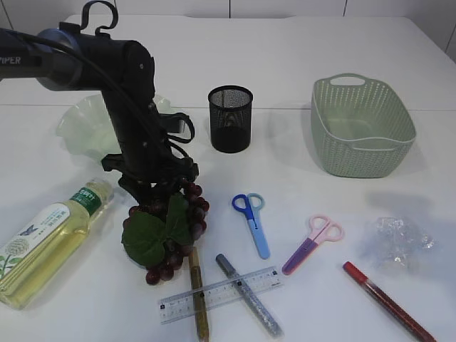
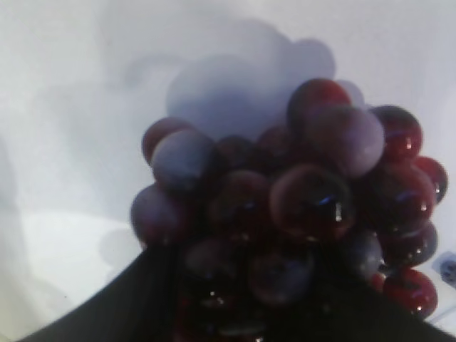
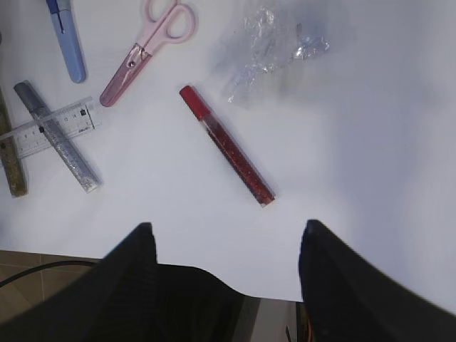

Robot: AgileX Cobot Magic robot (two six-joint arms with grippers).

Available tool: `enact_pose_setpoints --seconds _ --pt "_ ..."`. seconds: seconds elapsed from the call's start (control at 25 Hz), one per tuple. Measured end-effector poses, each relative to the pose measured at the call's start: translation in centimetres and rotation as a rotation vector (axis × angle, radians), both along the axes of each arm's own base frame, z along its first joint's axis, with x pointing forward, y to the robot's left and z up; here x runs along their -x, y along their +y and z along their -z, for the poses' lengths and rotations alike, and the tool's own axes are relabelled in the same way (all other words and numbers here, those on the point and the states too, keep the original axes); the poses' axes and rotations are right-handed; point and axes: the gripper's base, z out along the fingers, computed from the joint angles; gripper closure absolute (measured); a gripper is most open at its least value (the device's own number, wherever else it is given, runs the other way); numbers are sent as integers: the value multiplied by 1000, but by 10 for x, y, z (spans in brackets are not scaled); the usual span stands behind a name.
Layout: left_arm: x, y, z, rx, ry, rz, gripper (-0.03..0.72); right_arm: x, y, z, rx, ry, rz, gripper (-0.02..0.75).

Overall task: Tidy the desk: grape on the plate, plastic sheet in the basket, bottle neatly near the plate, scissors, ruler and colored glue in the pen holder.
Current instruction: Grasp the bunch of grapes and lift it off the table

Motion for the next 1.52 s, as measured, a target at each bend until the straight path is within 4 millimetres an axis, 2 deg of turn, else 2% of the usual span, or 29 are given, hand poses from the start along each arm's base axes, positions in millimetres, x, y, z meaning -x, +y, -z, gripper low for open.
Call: enact_pose_setpoints --seconds 0.28,0.52,0.72,0.84,1.24,1.52 --pt "0 7 -1 -79 2 59 484 0 0 0 -2 0 0 246" --pt "-1 10 -2 -116 -8 82 507 0 0 0 -2 0 0 246" --pt "0 10 -10 -104 -22 88 514 0 0 0 -2 0 0 246" --pt "2 8 -22 -77 -38 93 520 0 0 0 -2 0 0 246" --pt "14 6 -87 54 -124 67 525 0 0 0 -2 0 0 247" --pt "24 8 -124 111 -190 60 526 0 0 0 -2 0 0 247"
